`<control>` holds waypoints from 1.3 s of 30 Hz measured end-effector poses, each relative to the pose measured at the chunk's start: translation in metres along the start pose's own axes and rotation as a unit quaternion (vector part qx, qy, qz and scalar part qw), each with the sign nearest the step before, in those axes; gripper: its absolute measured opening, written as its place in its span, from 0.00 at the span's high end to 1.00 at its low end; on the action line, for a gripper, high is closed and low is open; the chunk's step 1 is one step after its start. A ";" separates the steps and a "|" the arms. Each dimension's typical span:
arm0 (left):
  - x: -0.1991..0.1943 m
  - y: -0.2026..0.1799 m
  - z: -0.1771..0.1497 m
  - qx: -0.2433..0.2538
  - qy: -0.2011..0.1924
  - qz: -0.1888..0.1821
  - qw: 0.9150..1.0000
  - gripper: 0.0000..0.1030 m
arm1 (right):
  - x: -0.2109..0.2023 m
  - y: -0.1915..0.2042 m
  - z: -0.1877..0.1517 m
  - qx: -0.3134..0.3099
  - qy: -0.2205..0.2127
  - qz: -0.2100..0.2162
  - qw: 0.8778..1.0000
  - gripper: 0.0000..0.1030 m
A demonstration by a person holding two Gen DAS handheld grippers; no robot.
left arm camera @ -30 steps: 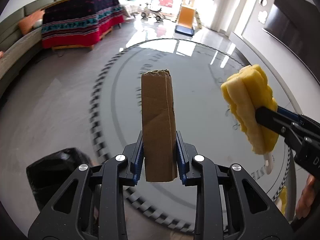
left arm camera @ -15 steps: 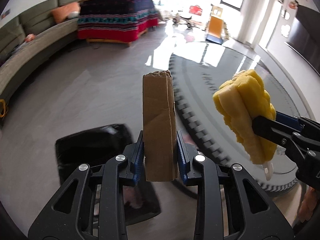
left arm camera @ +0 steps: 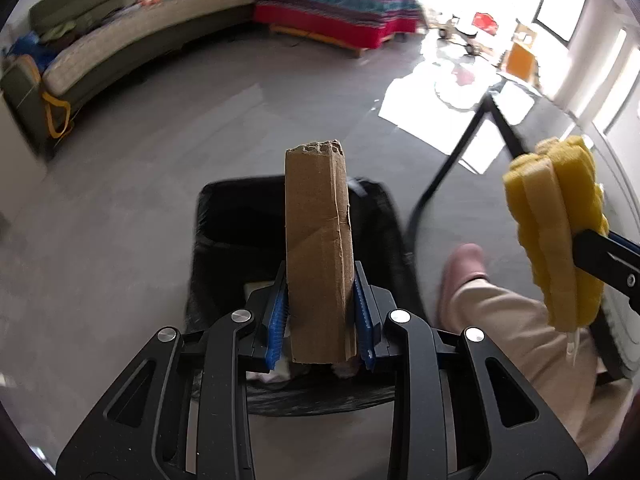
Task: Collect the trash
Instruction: 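Carry the cardboard piece and sponge to the black bin and open both grippers, then move both open tools away from the bin back toward the mat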
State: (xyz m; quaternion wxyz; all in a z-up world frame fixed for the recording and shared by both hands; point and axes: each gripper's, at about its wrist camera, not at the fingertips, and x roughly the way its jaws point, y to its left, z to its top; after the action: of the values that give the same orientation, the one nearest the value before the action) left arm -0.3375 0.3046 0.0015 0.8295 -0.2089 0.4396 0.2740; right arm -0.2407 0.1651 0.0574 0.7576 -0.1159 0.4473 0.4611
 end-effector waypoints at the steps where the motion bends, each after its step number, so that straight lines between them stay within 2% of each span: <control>1: 0.004 0.007 -0.004 -0.006 0.004 0.008 1.000 0.71 | 0.006 0.004 -0.001 -0.002 0.006 0.002 1.000 0.60; 7: 0.028 0.029 -0.023 -0.026 0.039 0.028 0.999 0.71 | 0.044 0.023 -0.013 -0.022 0.049 0.005 0.999 0.60; 12: 0.031 0.028 -0.022 -0.022 0.039 0.037 0.998 0.71 | 0.054 0.031 -0.015 -0.037 0.062 0.006 0.997 0.60; 14: 0.028 0.032 -0.020 -0.024 0.033 0.036 0.999 0.68 | 0.052 0.032 -0.013 -0.043 0.058 0.002 0.997 0.57; 15: 0.025 0.034 -0.019 -0.029 0.027 0.037 0.999 0.41 | 0.051 0.034 -0.012 -0.047 0.055 -0.003 0.997 0.49; 16: 0.020 0.035 -0.018 -0.034 0.016 0.043 0.998 0.06 | 0.051 0.035 -0.011 -0.048 0.053 -0.008 0.997 0.34; 17: 0.013 0.034 -0.020 -0.037 -0.007 0.061 0.997 0.06 | 0.047 0.035 -0.010 -0.046 0.042 -0.012 0.998 0.31; 19: 0.007 0.033 -0.018 -0.031 -0.021 0.082 0.996 0.06 | 0.041 0.035 -0.009 -0.044 0.029 -0.011 0.999 0.31; 25: 0.003 0.040 -0.015 -0.040 -0.023 0.080 0.996 0.06 | 0.034 0.032 -0.010 -0.040 0.019 -0.007 0.999 0.31; 39: -0.001 0.027 -0.015 -0.026 -0.019 0.088 0.996 0.06 | 0.021 0.021 -0.008 -0.026 0.008 0.007 1.000 0.31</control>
State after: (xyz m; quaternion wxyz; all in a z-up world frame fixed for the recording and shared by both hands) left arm -0.3641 0.3166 -0.0085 0.8044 -0.1860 0.4334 0.3613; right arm -0.2587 0.1847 0.0409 0.7476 -0.1361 0.4422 0.4764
